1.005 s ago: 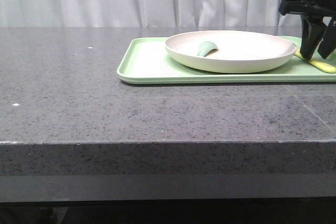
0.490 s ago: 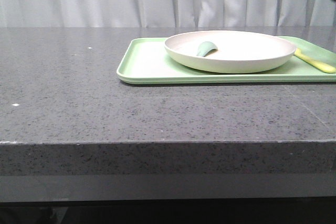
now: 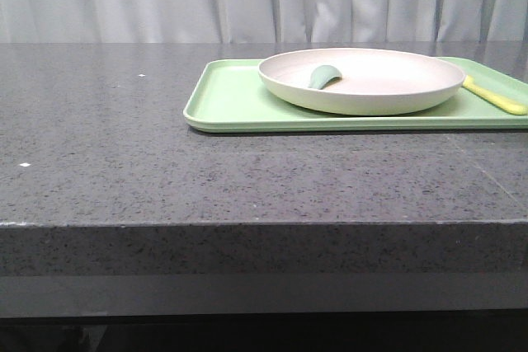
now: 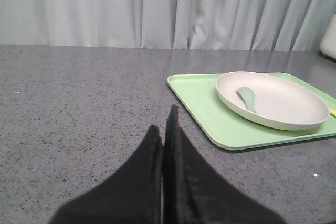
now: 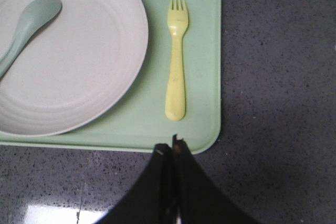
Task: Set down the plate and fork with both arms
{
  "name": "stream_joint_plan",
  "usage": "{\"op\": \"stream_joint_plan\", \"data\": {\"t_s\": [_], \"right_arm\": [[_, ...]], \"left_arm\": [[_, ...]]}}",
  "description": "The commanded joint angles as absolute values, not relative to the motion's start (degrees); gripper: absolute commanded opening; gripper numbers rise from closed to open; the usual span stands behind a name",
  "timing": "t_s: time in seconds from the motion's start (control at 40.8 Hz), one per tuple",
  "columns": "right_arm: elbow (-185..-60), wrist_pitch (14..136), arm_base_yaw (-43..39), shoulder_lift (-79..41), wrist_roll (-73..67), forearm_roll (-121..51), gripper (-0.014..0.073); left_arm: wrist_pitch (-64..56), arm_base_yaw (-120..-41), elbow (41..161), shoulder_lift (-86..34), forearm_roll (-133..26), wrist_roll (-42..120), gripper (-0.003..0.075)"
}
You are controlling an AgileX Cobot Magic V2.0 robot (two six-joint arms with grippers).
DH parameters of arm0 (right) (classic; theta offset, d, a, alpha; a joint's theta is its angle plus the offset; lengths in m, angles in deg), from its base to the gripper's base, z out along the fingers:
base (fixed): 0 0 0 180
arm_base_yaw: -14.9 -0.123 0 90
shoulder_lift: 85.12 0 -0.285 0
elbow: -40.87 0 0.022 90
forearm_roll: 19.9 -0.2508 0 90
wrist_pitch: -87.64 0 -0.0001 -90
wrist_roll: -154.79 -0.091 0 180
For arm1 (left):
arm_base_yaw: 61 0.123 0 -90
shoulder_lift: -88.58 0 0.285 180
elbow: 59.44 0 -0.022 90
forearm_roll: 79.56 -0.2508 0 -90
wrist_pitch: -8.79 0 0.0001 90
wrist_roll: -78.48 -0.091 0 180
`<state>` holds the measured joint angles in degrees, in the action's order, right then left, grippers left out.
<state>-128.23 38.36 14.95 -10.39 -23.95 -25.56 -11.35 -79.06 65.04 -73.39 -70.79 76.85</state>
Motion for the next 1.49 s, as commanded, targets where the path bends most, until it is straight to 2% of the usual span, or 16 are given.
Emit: {"op": "stream_joint_plan", "data": {"t_s": [0.0, 0.417, 0.76, 1.47], "right_arm": [[-123.77, 46.58, 15.29, -17.94, -23.16, -25.13, -0.0069], [-99.12, 62.42, 15.29, -46.35, -23.16, -25.13, -0.0069], [-88.37, 66.05, 15.29, -63.84, -23.16, -25.13, -0.0069], [-86.67, 67.36, 15.29, -66.66, -23.16, -25.13, -0.0069]], "left_arm": [[-6.79, -79.07, 66.52, -72.78, -70.54, 76.93, -0.0018], [-6.79, -79.07, 66.52, -72.78, -70.54, 76.93, -0.0018], [-6.79, -79.07, 66.52, -72.78, -70.54, 76.93, -0.0018], [-6.79, -79.07, 66.52, -72.78, -70.54, 76.93, -0.0018]]}}
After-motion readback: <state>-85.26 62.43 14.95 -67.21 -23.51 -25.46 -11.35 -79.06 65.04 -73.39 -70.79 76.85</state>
